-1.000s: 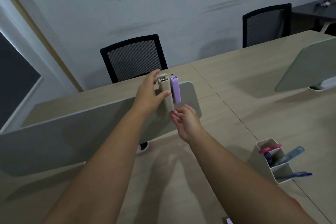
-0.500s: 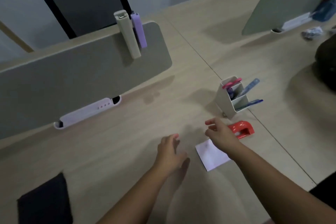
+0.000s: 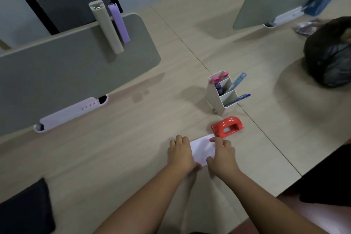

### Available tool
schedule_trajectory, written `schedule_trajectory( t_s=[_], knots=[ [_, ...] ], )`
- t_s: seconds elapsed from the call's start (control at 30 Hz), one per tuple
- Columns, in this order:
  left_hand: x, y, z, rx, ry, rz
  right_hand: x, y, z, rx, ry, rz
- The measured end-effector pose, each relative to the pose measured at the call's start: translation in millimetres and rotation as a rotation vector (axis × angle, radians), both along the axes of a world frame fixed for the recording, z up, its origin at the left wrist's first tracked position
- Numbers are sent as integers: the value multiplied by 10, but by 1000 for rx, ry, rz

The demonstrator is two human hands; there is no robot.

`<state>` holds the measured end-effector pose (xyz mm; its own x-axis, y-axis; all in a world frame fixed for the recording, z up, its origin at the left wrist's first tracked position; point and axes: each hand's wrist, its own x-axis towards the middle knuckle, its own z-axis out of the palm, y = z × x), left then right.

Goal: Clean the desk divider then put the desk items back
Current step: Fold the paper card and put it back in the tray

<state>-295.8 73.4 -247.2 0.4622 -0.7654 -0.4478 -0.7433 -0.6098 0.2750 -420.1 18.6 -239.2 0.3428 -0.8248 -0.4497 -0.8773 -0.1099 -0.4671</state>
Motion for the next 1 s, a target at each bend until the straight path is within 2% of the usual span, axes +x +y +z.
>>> schedule_trajectory(
  t_s=[0.17, 0.27, 0.33, 0.47, 0.57, 0.67, 0.73, 0.83, 1.0],
  knots=[
    [-44, -24, 21, 24, 166, 43, -45, -156, 42, 119, -209, -123],
    [-33, -34, 42, 88, 99, -24, -66, -199, 64, 271, -262, -198],
    [-23, -33, 53, 97, 61, -49, -61, -194, 54, 296, -268, -180],
    [-41, 47, 67, -68, 146, -78, -66, -243, 39, 218, -286, -85],
    [0, 201, 121, -297, 244, 22, -94, -338, 77, 216, -250, 36],
    [105, 373, 185, -570, 273, 219, -21, -415, 153, 135, -341, 152],
    [152, 476, 182, -676, 256, 344, 95, -416, 169, 65, -390, 233],
    [166, 579, 61, -700, 255, 451, 239, -357, 74, 74, -397, 273],
    [152, 598, -114, -625, 267, 544, 390, -297, -105, 72, -353, 299]
  ],
)
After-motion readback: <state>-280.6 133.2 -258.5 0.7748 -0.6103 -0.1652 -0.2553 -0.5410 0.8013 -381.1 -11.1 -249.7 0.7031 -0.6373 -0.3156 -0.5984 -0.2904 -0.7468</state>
